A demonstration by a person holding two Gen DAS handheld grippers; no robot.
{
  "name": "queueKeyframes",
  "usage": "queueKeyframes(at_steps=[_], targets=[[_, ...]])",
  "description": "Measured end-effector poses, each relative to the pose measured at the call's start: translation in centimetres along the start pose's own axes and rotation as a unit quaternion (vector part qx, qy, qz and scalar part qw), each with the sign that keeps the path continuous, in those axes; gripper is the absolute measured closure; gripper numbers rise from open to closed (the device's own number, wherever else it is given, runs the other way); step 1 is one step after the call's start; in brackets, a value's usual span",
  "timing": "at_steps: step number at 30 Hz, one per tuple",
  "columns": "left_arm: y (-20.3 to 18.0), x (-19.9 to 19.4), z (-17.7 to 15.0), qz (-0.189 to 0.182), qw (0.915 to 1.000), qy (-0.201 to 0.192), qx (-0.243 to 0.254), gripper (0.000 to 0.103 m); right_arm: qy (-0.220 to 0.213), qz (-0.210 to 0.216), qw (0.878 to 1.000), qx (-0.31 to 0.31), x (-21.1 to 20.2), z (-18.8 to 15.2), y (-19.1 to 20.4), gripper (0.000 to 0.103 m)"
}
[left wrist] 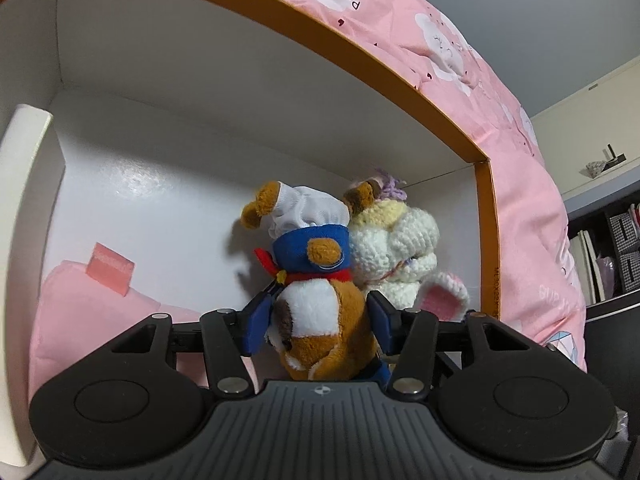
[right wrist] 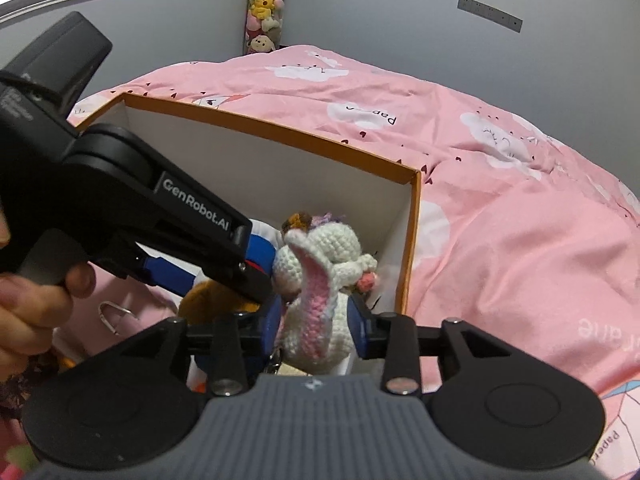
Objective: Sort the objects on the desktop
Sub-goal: 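Lower both toys into the orange box and open both grippers, then withdraw both open grippers from the box toward the remaining items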
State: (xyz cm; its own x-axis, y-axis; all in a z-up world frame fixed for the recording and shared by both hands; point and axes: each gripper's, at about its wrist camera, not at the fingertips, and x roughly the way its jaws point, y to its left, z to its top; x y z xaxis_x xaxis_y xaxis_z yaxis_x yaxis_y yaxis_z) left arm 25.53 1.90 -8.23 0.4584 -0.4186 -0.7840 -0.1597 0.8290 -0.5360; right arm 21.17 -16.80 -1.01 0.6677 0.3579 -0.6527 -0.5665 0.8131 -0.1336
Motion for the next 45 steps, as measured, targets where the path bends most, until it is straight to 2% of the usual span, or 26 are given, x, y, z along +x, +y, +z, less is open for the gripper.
queueKeyframes(at_steps=[8, 14, 21, 24, 25, 30, 34, 37, 41, 45], targets=[[-0.5, -2.4, -0.8, 0.012, 0.9995, -0.02, 0.023, 0.042, -0.013, -0.016, 1.0, 0.008, -1.5, -0.2, -0.1, 0.05], [-1.8, -5.7, -2.3, 0.024, 0.9956, -0.065, 0.063, 0.042, -0.022, -0.025, 0.999, 0.034, -3.3, -0.8, 0.0, 0.044], [-4.1, -11.1, -7.1, 0.049, 0.9791, -0.156, 0.121, 0.042, -0.051, -0.034, 0.996, 0.066, -6.2, -1.6, 0.4, 0.04], [-4.2, -13.2, -9.7, 0.059, 0.9711, -0.193, 0.127, 0.042, -0.05, -0.021, 0.995, 0.08, -7.3, -2.1, 0.6, 0.039], [-4.2, -13.7, -10.5, 0.062, 0.9703, -0.195, 0.129, 0.042, -0.046, -0.012, 0.995, 0.087, -7.7, -2.3, 0.7, 0.038], [-3.6, -14.8, -13.5, 0.068, 0.9709, -0.174, 0.15, 0.042, -0.013, 0.038, 0.99, 0.135, -9.1, -3.6, 0.7, 0.033], [-2.3, -14.7, -15.3, 0.076, 0.9742, -0.141, 0.159, 0.042, 0.034, 0.082, 0.978, 0.189, -9.1, -5.6, 0.8, 0.032], [-1.0, -14.6, -15.9, 0.074, 0.9791, -0.118, 0.148, 0.042, 0.057, 0.078, 0.977, 0.19, -9.1, -6.9, 1.7, 0.032], [0.3, -14.6, -16.7, 0.084, 0.9816, -0.101, 0.139, 0.042, 0.086, 0.076, 0.973, 0.2, -8.9, -8.4, 2.2, 0.032], [1.3, -14.4, -17.5, 0.095, 0.9825, -0.079, 0.139, 0.042, 0.092, 0.065, 0.972, 0.205, -9.3, -9.2, 2.1, 0.031]])
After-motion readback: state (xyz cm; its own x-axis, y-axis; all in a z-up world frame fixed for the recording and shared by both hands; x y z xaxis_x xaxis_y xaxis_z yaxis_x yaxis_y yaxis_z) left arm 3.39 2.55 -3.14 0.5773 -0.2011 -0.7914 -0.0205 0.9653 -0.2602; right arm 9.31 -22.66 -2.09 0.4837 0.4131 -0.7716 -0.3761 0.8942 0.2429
